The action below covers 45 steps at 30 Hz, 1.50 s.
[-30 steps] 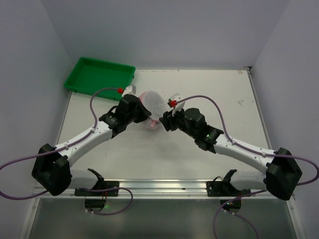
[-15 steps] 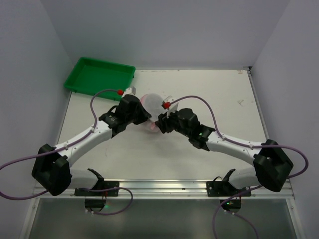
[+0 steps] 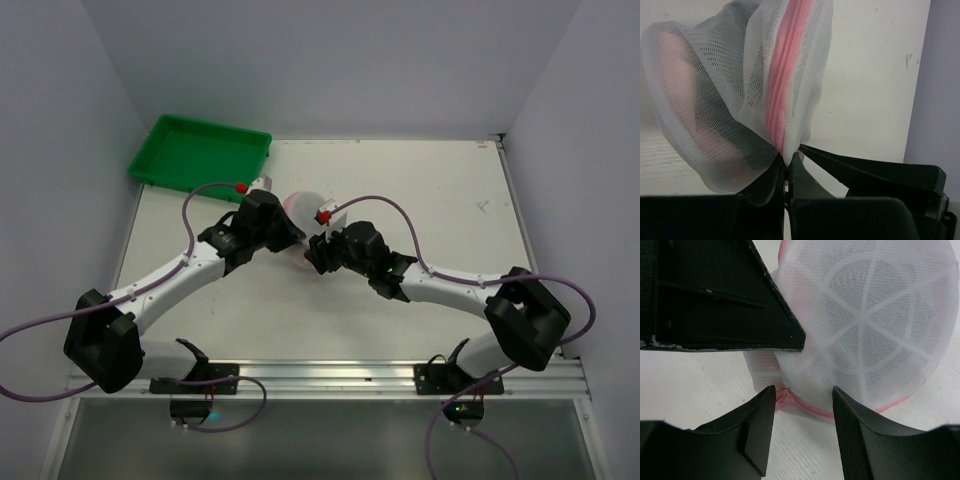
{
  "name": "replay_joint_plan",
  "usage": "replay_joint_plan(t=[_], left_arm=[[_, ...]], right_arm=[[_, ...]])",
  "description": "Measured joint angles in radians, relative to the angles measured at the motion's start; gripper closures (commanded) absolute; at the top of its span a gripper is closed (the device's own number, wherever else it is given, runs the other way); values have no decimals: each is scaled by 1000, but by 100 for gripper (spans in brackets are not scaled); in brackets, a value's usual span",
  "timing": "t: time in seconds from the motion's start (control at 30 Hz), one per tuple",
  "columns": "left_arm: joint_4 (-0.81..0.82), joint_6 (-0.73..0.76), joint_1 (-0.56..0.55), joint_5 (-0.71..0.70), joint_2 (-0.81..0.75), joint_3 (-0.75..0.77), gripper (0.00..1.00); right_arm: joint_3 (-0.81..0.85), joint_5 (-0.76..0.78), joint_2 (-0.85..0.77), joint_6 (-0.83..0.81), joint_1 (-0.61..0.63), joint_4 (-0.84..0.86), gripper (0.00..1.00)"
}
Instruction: Unzip the laundry bag and remove the bra
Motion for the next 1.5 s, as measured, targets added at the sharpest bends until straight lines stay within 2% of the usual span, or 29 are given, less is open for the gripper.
replay_joint_plan(t=[0.3,0.63,1.0,1.23,1.33,1.4,1.5], left_arm=[[-6,-40,10,45,0,0,100],[2,-65,22,74,0,0,100],[68,-66,24,123,-1,-34,100],[88,-79,37,116,-1,-59,100],[103,-93,39,117,3,-64,100],[114,-102,39,120,10,-64,100],[126,-110,39,122,18,-64,100]], right_arm=[[-2,37,31,2,18,14,45],[-15,160,24,1,33,22,51],[-56,146,-90,73,1,-57,47],[-56,96,-220,206,-16,-174,47],[-57,97,-279,296,-18,-195,50],[-60,97,-292,340,-18,-196,60],[-66,96,-282,391,-18,-208,66]])
